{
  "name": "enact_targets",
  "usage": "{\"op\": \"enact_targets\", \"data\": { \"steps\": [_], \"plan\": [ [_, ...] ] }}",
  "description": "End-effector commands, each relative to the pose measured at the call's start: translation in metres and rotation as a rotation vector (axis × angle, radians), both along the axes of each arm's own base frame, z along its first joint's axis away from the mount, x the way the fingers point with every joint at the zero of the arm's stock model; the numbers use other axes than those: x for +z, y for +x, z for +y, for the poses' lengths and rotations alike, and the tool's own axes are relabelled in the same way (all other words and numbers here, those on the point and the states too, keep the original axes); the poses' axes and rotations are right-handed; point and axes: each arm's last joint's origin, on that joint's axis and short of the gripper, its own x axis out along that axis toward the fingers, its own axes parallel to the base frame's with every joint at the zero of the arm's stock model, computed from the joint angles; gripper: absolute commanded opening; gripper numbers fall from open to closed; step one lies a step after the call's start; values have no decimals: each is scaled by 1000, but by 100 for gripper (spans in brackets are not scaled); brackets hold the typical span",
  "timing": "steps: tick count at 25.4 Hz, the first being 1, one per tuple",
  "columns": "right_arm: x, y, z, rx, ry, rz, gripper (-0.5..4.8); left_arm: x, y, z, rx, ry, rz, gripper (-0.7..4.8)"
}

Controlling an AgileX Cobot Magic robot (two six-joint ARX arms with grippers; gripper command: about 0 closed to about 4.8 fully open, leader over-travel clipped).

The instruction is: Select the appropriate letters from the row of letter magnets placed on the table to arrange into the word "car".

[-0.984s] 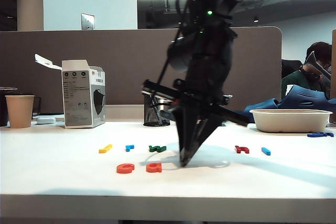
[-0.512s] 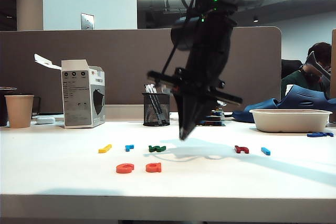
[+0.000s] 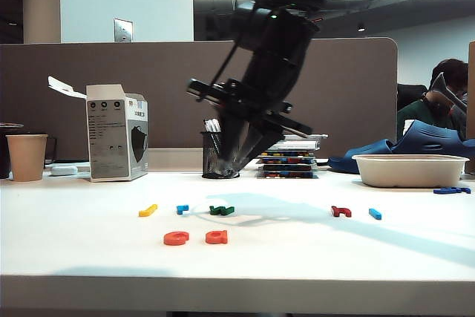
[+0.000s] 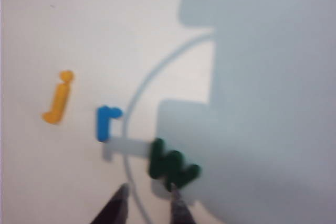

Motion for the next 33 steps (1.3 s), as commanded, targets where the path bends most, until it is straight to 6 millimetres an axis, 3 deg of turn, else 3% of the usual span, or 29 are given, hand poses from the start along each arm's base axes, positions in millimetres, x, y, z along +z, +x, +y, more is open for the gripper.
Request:
{"op": "enact_targets", "data": {
  "steps": [1, 3, 6, 22, 33],
  "plan": [
    [4, -6, 14, -11, 15, -44, 95, 1, 0, 0, 3, -7, -8, -5],
    [5, -11, 24, -7, -9, -83, 101, 1, 0, 0, 3, -7, -8, -5],
    [5, -21, 39, 0, -56, -137, 158, 1, 0, 0, 3, -8, -8, -5],
    [-23, -35, 66, 24, -94, -114, 158, 1, 0, 0, 2, -8, -7, -5],
    [-30, -32, 68, 20, -98, -123, 157, 1, 0, 0, 3, -7, -8, -5]
  ]
}}
